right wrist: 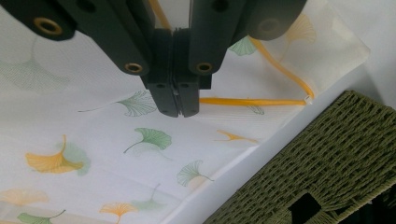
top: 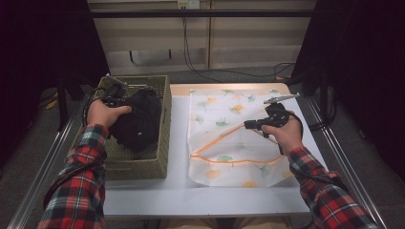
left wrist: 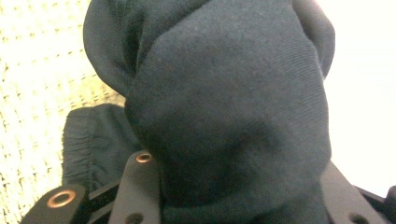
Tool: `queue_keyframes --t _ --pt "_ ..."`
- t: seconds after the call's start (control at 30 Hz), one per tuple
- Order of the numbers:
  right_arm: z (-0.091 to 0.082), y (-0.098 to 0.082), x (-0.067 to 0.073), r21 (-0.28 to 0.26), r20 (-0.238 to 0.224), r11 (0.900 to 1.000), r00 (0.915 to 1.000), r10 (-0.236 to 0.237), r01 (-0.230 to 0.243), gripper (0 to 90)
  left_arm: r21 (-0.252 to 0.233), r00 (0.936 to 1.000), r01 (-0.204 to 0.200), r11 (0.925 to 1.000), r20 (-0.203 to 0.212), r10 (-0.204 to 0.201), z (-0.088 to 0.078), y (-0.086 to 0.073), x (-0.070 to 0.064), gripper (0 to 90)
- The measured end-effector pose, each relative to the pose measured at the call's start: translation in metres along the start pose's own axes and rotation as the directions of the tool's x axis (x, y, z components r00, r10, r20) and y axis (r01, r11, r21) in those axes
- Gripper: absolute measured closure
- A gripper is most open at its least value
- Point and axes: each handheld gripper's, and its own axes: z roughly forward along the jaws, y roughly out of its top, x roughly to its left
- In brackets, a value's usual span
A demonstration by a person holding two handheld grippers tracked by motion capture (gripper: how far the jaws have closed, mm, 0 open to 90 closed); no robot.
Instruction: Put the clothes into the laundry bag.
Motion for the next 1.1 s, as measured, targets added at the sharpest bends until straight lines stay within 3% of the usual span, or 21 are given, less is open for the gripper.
queue_keyframes --t 0.07,0.13,0.3,0.33,0.4,0.5,0.57,0.77,0.87,0.93,1.1 --pt "0.001 0.0 0.0 -0.001 -0.001 1.0 1.0 -0.003 0.003 89.8 0.01 0.9998 -0.007 0.9999 -0.02 0.007 0.008 -0.005 0.007 59.6" --pt "0.001 0.0 0.001 0.005 -0.002 1.0 1.0 0.003 -0.003 89.8 0.013 0.9991 0.019 0.9997 -0.038 -0.019 0.016 -0.01 0.011 59.4" --pt "0.0 0.0 0.0 0.005 -0.001 1.0 1.0 -0.003 0.003 89.8 0.028 0.9981 -0.004 0.9996 -0.061 0.006 0.033 -0.018 0.017 57.8" --pt "0.0 0.0 0.0 0.005 0.003 1.0 1.0 -0.005 0.005 89.8 0.017 0.9974 0.02 0.9997 -0.069 -0.019 0.037 -0.019 0.017 57.5" --pt "-0.001 0.0 0.0 0.001 0.002 1.0 1.0 -0.005 0.005 89.7 0.029 0.9964 -0.013 0.9995 -0.083 0.016 0.04 -0.02 0.019 55.8" --pt "-0.002 0.0 0.0 0.001 0.003 1.0 1.0 -0.004 0.004 89.8 0.032 0.9951 -0.011 0.9994 -0.098 0.014 0.046 -0.022 0.019 54.2" --pt "-0.002 -0.001 -0.001 0.001 0.002 1.0 1.0 -0.005 0.005 89.7 0.038 0.9929 -0.039 0.9985 -0.111 0.043 0.049 -0.023 0.019 52.0" --pt "-0.002 -0.002 -0.001 0.001 0.004 1.0 1.0 -0.007 0.007 89.8 0.028 0.9863 -0.059 0.9979 -0.153 0.062 0.055 -0.025 0.021 36.7" --pt "-0.002 -0.003 -0.001 0.003 0.003 1.0 1.0 -0.006 0.006 89.7 0.02 0.9769 -0.091 0.9957 -0.193 0.093 0.057 -0.025 0.023 25.3" --pt "-0.003 -0.002 -0.002 0.001 0.001 1.0 1.0 -0.005 0.005 89.7 0.021 0.9742 -0.09 0.9957 -0.206 0.092 0.058 -0.025 0.025 18.0" --pt "-0.002 -0.003 -0.001 0.004 0.003 1.0 1.0 -0.009 0.009 89.8 0.009 0.9814 -0.06 0.9982 -0.182 0.061 0.066 -0.029 0.031 10.3"
